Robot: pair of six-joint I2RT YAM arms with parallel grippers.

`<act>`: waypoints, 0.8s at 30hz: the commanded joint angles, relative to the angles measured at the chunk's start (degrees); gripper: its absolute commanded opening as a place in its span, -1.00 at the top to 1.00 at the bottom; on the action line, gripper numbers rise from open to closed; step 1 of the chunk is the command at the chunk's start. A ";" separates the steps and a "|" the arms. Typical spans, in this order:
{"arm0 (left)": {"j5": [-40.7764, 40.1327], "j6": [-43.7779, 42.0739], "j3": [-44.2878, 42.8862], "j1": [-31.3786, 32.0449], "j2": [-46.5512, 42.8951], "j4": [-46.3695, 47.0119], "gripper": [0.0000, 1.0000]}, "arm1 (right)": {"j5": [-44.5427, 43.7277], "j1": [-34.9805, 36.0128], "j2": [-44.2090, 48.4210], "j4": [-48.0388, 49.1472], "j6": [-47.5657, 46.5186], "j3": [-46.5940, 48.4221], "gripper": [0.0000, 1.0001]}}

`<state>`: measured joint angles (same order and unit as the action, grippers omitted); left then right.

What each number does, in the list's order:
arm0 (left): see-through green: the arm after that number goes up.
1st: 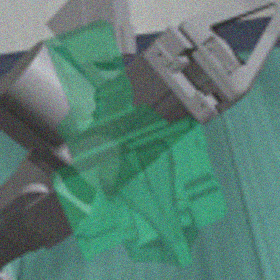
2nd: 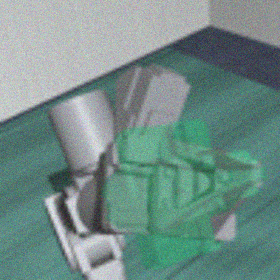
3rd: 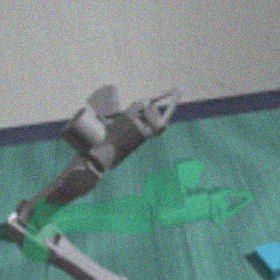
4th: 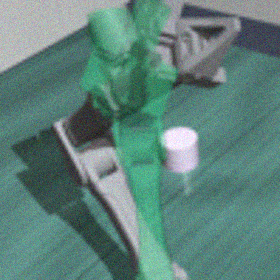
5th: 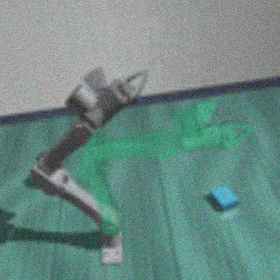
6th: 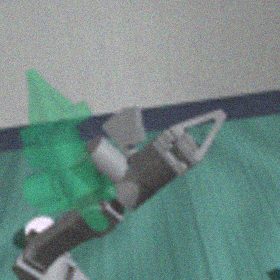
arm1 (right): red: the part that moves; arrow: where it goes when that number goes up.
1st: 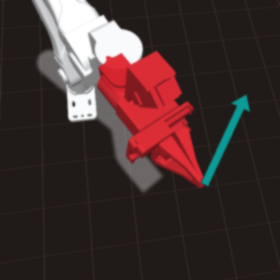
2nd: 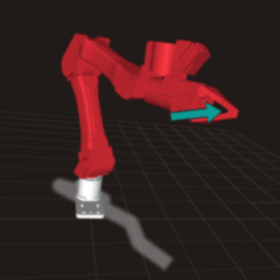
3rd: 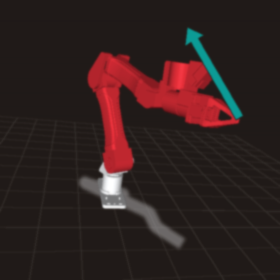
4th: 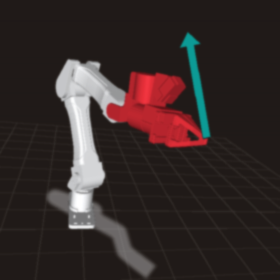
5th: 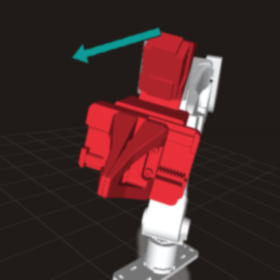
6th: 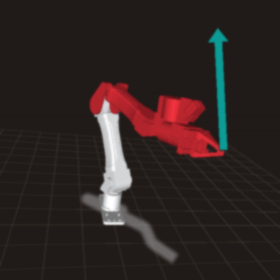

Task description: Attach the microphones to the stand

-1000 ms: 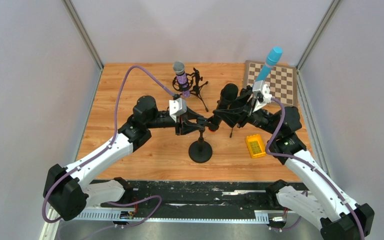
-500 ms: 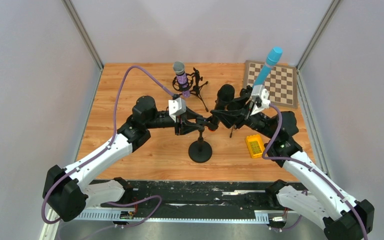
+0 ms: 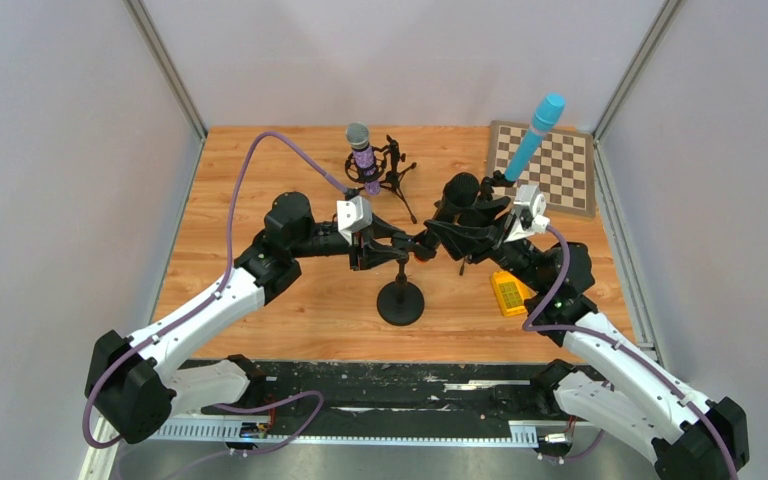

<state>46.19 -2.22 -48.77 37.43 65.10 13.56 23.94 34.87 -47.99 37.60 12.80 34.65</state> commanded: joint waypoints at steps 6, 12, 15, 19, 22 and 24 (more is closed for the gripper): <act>0.17 -0.44 -0.32 0.36 -0.78 -0.53 0.36 | 0.68 1.25 -0.86 1.18 1.54 0.37 1.00; -3.17 0.34 1.15 0.36 -2.27 1.13 -0.97 | 1.11 1.24 -1.14 -0.69 1.72 1.51 1.00; -3.32 0.72 2.53 0.36 -3.61 3.48 -1.00 | 0.83 1.24 -1.10 -0.93 1.92 1.69 1.00; -4.95 1.68 3.73 0.36 -5.28 4.14 -1.00 | 0.42 1.25 -1.20 -1.51 2.02 1.94 0.80; -5.81 1.90 4.12 0.36 -6.25 4.26 -1.00 | 0.22 1.25 -1.56 -2.28 2.29 2.50 0.39; -6.33 1.89 4.50 0.38 -6.65 4.23 -1.00 | 0.39 1.25 -1.75 -2.41 2.44 2.76 0.20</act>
<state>41.58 -1.32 -44.84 37.54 60.38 14.66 23.42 35.51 -49.23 36.84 13.45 35.27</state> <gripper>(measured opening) 1.000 0.386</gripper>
